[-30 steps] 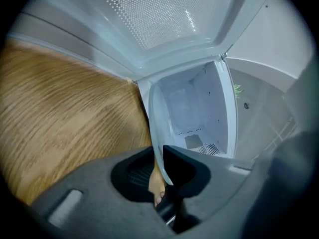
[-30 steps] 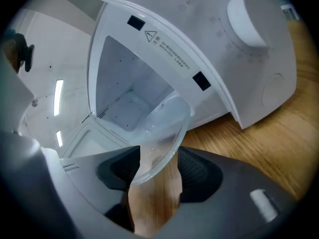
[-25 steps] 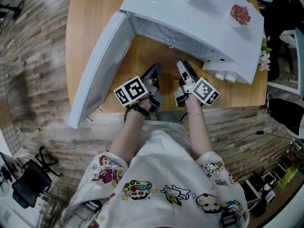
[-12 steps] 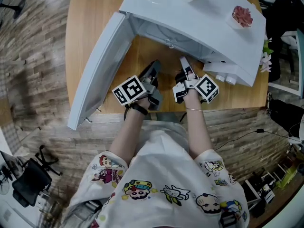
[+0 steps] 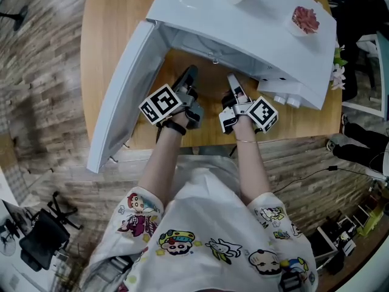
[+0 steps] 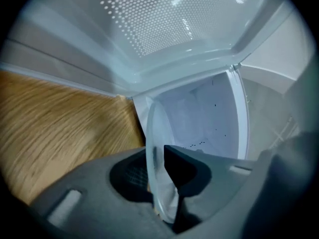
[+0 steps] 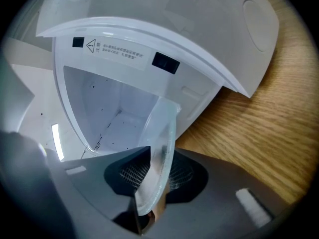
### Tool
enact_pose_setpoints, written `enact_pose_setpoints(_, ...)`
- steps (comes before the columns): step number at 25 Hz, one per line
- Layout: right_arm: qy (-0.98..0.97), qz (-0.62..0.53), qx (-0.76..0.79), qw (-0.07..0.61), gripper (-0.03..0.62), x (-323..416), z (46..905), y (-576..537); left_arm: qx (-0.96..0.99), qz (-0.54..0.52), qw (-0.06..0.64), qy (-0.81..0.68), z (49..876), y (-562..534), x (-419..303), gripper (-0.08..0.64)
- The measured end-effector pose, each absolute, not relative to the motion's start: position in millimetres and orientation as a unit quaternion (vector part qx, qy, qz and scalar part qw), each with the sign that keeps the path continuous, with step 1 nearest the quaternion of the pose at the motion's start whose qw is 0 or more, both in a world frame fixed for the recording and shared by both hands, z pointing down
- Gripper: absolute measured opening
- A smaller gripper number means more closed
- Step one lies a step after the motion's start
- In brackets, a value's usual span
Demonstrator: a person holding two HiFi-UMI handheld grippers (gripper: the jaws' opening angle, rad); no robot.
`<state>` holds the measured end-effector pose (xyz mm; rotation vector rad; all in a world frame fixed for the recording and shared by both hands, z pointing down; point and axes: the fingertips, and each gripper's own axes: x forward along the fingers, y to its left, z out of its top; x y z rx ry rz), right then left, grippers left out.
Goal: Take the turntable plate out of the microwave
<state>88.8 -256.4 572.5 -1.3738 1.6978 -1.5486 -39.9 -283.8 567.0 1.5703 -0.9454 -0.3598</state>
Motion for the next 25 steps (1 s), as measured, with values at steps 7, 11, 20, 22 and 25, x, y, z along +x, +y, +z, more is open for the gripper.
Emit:
enact_pose_setpoints(7, 0.613, -0.559, -0.501, 0.247, 0.089, 88.4, 569.5, -252.6, 0.683, -0.151, 0.592, -0.401, 564.6, -281.9, -39.9, 0.060)
enact_pose_setpoints(11, 0.616, -0.551, -0.498, 0.263, 0.078, 89.2, 565.5, -247.1, 0.682, -0.155, 0.602, -0.387, 565.3, -276.2, -39.4, 0.057)
enact_pose_setpoints(20, 0.615, -0.555, -0.478, 0.293, 0.072, 87.0, 559.1, -223.5, 0.690, -0.157, 0.592, -0.385, 555.5, -257.0, -42.0, 0.054)
enact_pose_setpoints(22, 0.617, -0.554, -0.472, 0.298, 0.072, 85.7, 554.9, -220.5, 0.690, -0.161, 0.590, -0.386, 552.4, -253.2, -42.7, 0.054)
enact_pose_setpoints(25, 0.620, -0.558, -0.462, 0.303, 0.074, 83.5, 548.2, -211.4, 0.688, -0.169, 0.589, -0.389, 548.1, -241.9, -44.4, 0.054)
